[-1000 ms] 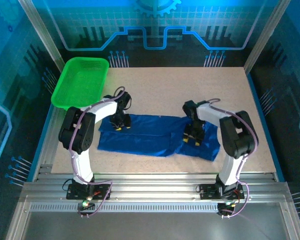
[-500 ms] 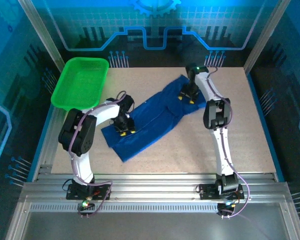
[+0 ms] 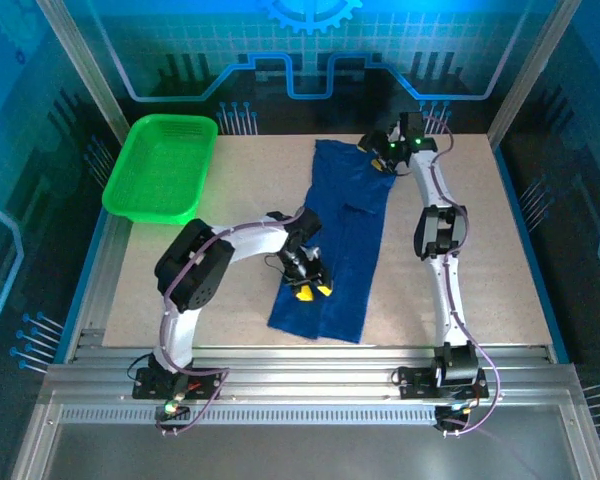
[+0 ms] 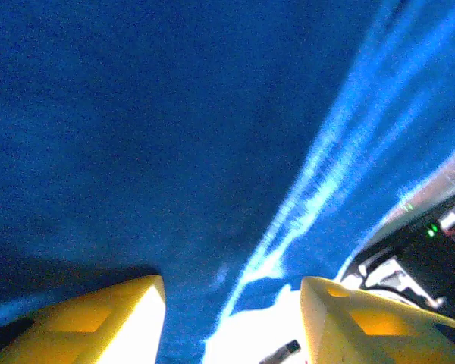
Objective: Fold and stack the t-shirts
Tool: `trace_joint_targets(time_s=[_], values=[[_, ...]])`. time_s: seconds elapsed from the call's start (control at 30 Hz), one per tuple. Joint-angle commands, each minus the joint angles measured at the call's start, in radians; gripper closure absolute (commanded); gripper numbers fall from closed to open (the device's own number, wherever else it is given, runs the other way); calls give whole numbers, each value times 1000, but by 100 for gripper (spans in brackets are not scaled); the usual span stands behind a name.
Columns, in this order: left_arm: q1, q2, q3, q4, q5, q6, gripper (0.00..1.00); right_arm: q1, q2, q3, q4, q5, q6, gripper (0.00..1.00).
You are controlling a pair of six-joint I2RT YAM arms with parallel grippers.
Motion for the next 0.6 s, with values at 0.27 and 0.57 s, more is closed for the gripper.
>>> trace_joint_targets(time_s=[0.27, 0.57], values=[[111, -424, -126, -36, -49, -13, 30, 42, -1036, -968, -195, 96, -212, 24], [182, -667, -487, -10, -210, 61, 29, 375, -1656, -1965, 31, 31, 78, 26]])
